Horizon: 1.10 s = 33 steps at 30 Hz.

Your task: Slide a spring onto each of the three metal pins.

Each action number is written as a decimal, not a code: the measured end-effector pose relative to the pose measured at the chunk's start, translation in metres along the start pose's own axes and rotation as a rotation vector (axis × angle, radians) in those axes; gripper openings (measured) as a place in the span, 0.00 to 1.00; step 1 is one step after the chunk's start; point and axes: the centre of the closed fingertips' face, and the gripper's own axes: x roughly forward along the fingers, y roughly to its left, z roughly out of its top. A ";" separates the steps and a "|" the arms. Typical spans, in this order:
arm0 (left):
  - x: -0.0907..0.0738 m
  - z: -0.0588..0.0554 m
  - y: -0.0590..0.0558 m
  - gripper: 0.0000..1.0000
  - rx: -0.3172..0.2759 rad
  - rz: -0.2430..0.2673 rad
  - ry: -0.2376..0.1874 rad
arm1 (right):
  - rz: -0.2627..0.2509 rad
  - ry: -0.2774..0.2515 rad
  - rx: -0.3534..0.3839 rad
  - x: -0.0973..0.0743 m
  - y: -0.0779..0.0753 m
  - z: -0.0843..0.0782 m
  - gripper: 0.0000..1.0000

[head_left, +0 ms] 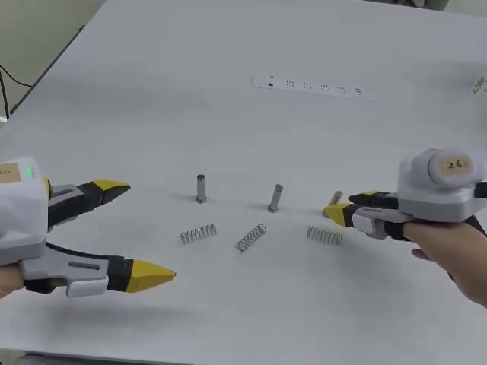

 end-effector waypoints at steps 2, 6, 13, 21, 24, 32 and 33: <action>0.000 0.000 0.000 0.91 -0.002 -0.001 -0.002 | 0.002 0.001 -0.003 -0.002 0.001 -0.001 0.32; 0.000 0.000 0.001 0.91 0.001 -0.003 -0.001 | 0.010 0.001 -0.030 -0.005 0.002 -0.002 0.33; 0.002 0.000 0.000 0.91 0.008 -0.008 0.003 | 0.028 0.022 -0.119 -0.010 0.005 -0.006 0.34; 0.003 0.000 -0.001 0.91 0.011 -0.012 0.006 | 0.053 0.066 -0.226 -0.011 0.012 -0.014 0.35; 0.002 -0.001 -0.001 0.91 0.013 -0.012 0.012 | 0.070 0.089 -0.281 -0.010 0.017 -0.018 0.35; 0.001 -0.003 -0.001 0.90 0.014 -0.012 0.019 | 0.109 0.139 -0.379 -0.006 0.025 -0.025 0.32; 0.001 -0.003 -0.001 0.90 0.014 -0.012 0.019 | 0.114 0.146 -0.389 -0.006 0.026 -0.026 0.31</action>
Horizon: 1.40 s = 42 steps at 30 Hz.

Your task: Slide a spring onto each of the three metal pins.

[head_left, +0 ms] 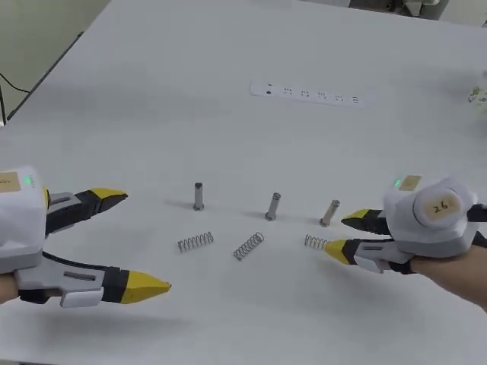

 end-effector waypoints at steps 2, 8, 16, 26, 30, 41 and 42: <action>0.000 0.000 0.000 0.90 0.001 0.000 0.001 | 0.009 0.015 -0.027 0.002 0.002 -0.001 0.30; -0.001 0.000 -0.001 0.90 0.001 0.001 0.003 | 0.031 0.046 -0.109 0.005 0.008 -0.001 0.27; -0.003 0.000 -0.002 0.90 0.003 0.002 0.005 | 0.053 0.100 -0.168 0.012 0.009 -0.012 0.21; -0.002 -0.001 -0.002 0.90 0.007 0.000 0.012 | 0.071 0.131 -0.183 0.019 0.009 -0.017 0.14; -0.003 -0.002 -0.003 0.90 0.009 -0.003 0.016 | 0.073 0.150 -0.188 0.021 0.008 -0.022 0.12; -0.002 -0.002 -0.007 0.90 0.010 -0.013 0.018 | 0.079 0.138 -0.157 0.021 0.006 -0.024 0.08; -0.002 -0.002 -0.008 0.90 0.011 -0.015 0.019 | 0.078 0.138 -0.159 0.020 0.007 -0.024 0.08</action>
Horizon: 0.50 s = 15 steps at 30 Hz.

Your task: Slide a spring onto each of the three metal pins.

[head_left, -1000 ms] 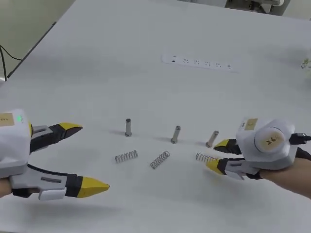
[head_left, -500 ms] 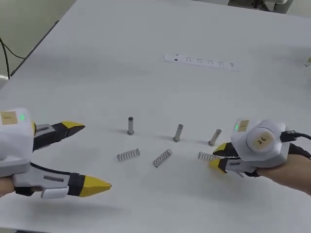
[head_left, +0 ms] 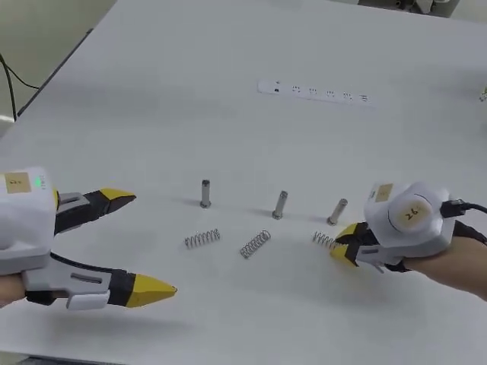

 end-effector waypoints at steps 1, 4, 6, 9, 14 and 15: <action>0.000 0.000 -0.001 0.90 0.002 -0.002 0.002 | -0.002 0.000 -0.005 -0.001 0.001 0.000 0.08; 0.001 0.001 -0.001 0.90 -0.003 -0.003 -0.002 | -0.006 -0.011 -0.027 -0.003 0.004 0.004 0.08; 0.002 0.001 -0.001 0.90 -0.002 -0.006 -0.001 | -0.003 -0.016 -0.037 -0.005 0.007 0.006 0.08; 0.004 0.001 -0.003 0.89 0.002 -0.016 0.005 | 0.002 -0.030 -0.053 -0.008 0.012 0.011 0.08; 0.009 0.003 -0.007 0.89 0.009 -0.039 0.004 | 0.011 -0.059 -0.083 -0.015 0.020 0.021 0.08; 0.010 0.003 -0.008 0.89 0.010 -0.041 0.004 | 0.012 -0.062 -0.086 -0.017 0.022 0.023 0.08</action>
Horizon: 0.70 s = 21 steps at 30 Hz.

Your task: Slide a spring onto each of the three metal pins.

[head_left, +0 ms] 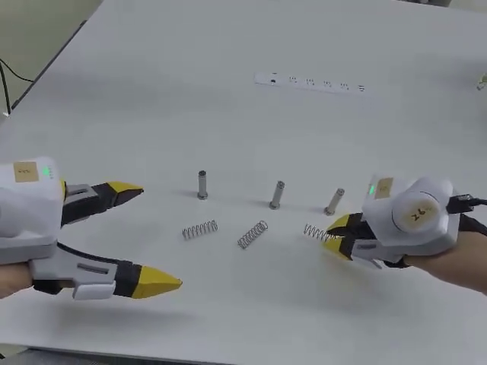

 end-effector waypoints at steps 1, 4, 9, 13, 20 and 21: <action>0.001 0.001 0.000 0.88 0.001 -0.003 -0.002 | 0.002 -0.008 -0.012 -0.002 0.001 0.004 0.08; 0.004 0.003 -0.002 0.88 -0.003 -0.018 -0.008 | 0.011 -0.029 -0.042 -0.006 0.006 0.014 0.08; 0.011 0.007 -0.008 0.85 0.009 -0.053 -0.004 | 0.030 -0.066 -0.099 -0.009 0.016 0.032 0.08; 0.019 0.007 -0.013 0.83 0.021 -0.089 0.007 | 0.046 -0.080 -0.150 -0.009 0.025 0.043 0.08; 0.034 0.013 -0.025 0.77 0.052 -0.154 0.022 | 0.081 -0.099 -0.200 -0.008 0.040 0.056 0.08; 0.036 0.015 -0.027 0.75 0.056 -0.162 0.021 | 0.086 -0.100 -0.206 -0.008 0.042 0.056 0.08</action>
